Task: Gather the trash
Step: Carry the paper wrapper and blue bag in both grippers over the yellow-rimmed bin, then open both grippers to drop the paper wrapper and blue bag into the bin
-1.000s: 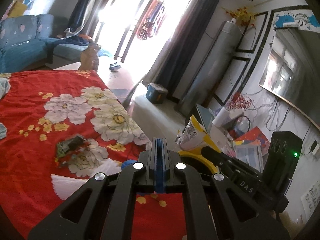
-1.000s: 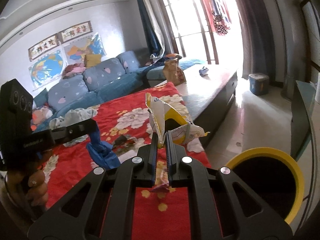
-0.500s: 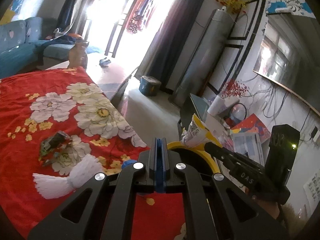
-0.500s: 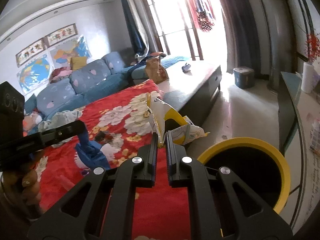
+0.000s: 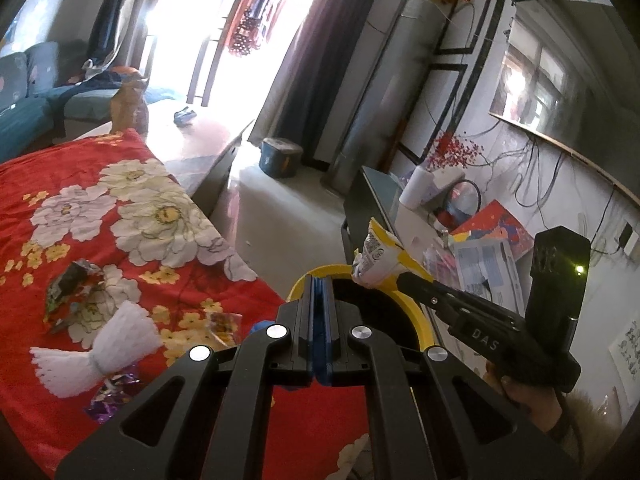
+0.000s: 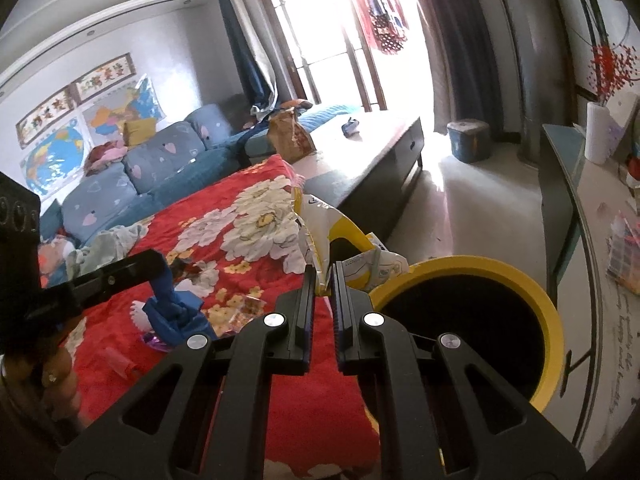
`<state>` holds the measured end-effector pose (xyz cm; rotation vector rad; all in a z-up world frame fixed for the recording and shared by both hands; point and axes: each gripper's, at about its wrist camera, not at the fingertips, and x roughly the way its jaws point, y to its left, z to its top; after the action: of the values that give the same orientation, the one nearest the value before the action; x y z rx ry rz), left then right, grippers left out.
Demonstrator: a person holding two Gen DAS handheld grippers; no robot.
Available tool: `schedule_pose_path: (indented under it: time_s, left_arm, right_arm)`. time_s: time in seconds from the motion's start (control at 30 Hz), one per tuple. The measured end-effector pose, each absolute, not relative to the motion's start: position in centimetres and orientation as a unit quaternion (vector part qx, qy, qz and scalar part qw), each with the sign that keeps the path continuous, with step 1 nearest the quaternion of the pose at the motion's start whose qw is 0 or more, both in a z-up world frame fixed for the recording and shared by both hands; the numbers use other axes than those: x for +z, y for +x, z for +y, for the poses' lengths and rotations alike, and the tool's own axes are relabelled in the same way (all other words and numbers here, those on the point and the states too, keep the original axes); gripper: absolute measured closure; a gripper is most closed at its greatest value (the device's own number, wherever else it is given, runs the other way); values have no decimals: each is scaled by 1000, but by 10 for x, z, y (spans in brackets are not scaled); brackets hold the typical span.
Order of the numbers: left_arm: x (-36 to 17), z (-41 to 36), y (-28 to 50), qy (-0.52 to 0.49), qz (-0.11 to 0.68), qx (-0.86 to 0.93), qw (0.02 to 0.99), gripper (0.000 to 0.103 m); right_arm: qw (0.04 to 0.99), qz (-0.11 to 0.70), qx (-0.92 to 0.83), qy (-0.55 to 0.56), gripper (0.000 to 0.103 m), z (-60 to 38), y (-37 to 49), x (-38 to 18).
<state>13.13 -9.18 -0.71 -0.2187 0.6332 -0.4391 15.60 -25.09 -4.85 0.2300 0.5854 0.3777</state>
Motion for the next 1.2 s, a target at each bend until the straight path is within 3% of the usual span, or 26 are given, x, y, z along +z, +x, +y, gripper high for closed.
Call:
schedule_pose_path:
  time_s: [1.2]
  left_arm:
    - [-47,-182,141,-45,350,-276,894,99]
  right_arm:
    - [913,364,106,147,98,-311,171,-100]
